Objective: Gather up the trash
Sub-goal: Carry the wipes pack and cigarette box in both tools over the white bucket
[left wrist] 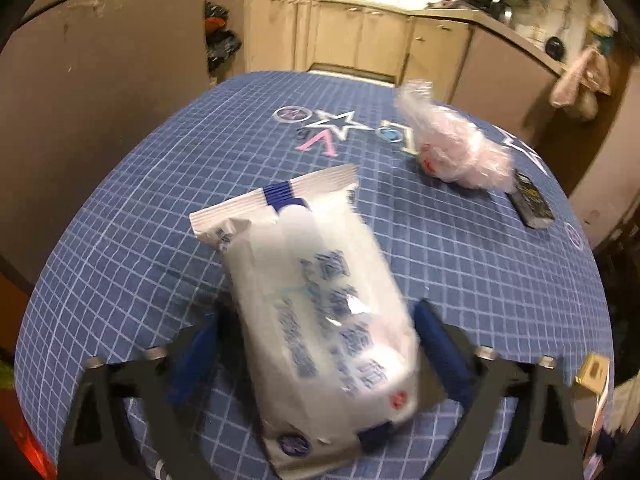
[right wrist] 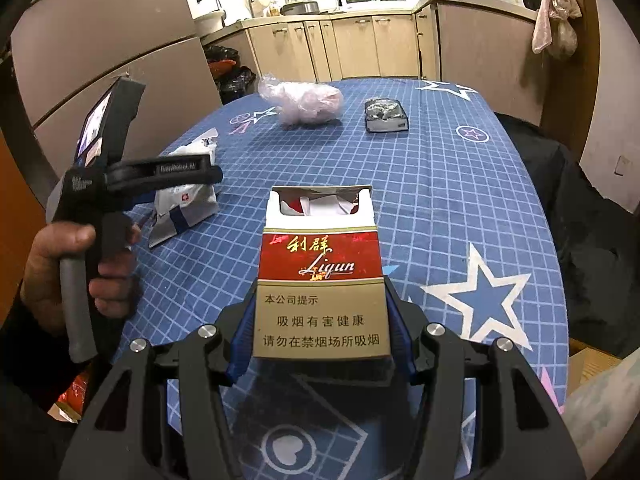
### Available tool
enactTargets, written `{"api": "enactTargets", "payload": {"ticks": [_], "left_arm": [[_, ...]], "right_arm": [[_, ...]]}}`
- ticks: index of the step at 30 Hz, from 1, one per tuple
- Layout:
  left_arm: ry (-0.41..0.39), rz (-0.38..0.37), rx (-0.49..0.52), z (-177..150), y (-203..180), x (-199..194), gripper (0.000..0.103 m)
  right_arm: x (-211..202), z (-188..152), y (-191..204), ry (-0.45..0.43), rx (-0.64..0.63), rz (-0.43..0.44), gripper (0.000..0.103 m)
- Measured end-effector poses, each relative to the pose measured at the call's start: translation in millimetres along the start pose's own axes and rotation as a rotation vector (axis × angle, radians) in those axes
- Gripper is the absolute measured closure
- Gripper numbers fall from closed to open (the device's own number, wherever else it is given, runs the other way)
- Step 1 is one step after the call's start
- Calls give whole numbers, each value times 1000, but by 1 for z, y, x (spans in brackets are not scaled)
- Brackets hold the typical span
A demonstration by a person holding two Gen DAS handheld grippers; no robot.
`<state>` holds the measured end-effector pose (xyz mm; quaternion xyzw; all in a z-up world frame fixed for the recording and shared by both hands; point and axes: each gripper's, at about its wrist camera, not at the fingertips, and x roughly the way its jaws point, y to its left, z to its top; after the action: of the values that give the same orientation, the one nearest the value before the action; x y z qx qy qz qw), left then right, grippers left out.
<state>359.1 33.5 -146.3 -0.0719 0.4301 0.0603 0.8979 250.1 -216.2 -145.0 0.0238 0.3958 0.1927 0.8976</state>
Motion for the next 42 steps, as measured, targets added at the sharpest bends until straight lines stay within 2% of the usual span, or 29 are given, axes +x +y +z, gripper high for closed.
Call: {"api": "enactTargets", "payload": {"ticks": [3,11,19,24,30,35,42], "left_arm": [[-11,7,35,-4,-2,-6,32],[-26,42,68,-13,0,-20,43],[-34,62,86,-18,3,-32,47],[-85,83,126,-21,-6,-49,48],[-177,65,217,-24,-38,-83,48],[-243,8,314,-33,-81,-110,48],[-281,-93,420,-47,-140,-133,49]], "right_arm": [[0,0,1,2,7,0,50],[-9,2,11,-20,2,-7,50],[-18,5,19,-47,-4,-18,50],[-32,5,17,-81,8,-41,50],[-59,6,7,-143,31,-88,50],[-90,-2,-10,-195,66,-149,50],[-142,-16,-40,-277,133,-262,50]]}}
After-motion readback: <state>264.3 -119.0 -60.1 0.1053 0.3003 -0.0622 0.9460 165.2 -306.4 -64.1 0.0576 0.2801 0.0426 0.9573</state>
